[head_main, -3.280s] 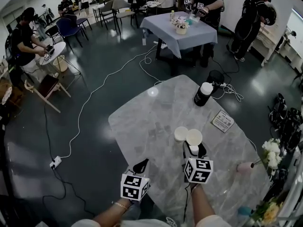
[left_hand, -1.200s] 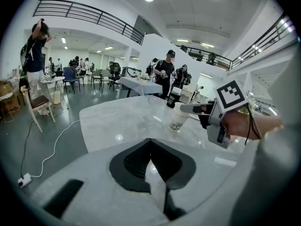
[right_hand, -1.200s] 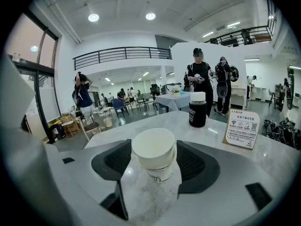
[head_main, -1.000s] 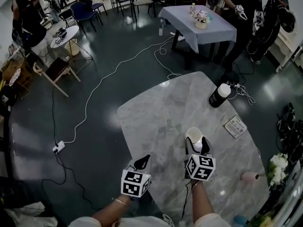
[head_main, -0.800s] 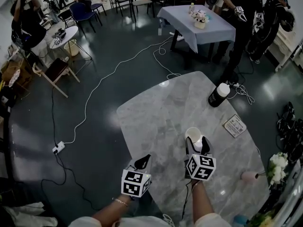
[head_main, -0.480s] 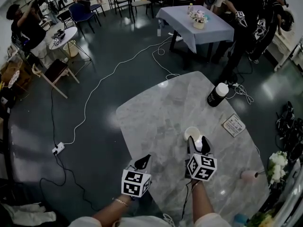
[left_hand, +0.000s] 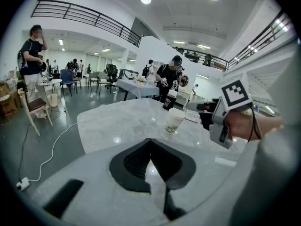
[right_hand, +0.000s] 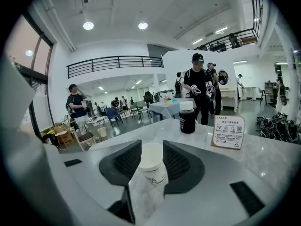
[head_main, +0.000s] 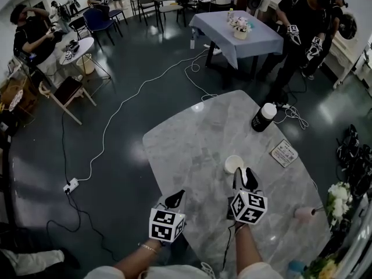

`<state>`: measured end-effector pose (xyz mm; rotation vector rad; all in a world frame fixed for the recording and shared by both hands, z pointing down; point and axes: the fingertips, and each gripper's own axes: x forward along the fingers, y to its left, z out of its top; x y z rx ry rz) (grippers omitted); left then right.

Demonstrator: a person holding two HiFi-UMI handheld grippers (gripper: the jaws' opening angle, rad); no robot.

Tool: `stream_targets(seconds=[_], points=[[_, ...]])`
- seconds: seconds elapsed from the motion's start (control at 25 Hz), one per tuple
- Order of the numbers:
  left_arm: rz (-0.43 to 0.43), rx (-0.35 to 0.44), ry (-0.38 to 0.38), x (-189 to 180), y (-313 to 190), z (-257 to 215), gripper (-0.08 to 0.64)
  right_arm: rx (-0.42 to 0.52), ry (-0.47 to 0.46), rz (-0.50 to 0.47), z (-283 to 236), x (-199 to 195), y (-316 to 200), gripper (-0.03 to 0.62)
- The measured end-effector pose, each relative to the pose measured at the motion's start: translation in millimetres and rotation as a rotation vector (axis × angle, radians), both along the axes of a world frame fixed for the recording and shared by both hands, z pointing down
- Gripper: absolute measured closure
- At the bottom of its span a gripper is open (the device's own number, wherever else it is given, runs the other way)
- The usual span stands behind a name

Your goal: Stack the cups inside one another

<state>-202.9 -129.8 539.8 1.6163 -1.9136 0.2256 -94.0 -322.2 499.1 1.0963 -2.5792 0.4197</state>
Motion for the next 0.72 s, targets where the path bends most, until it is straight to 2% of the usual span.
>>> stream_targets(seconds=[0.28, 0.72], points=[[0.017, 0.015, -0.007, 5.3, 5.1, -7.6, 0.560, -0.006, 0.001, 0.031, -5.9, 12.0, 10.6, 0.538], [0.069, 0.060, -0.013, 16.3, 15.1, -23.9, 0.560, -0.019, 0.042, 0.017, -13.9, 24.6, 44.7, 0.575]])
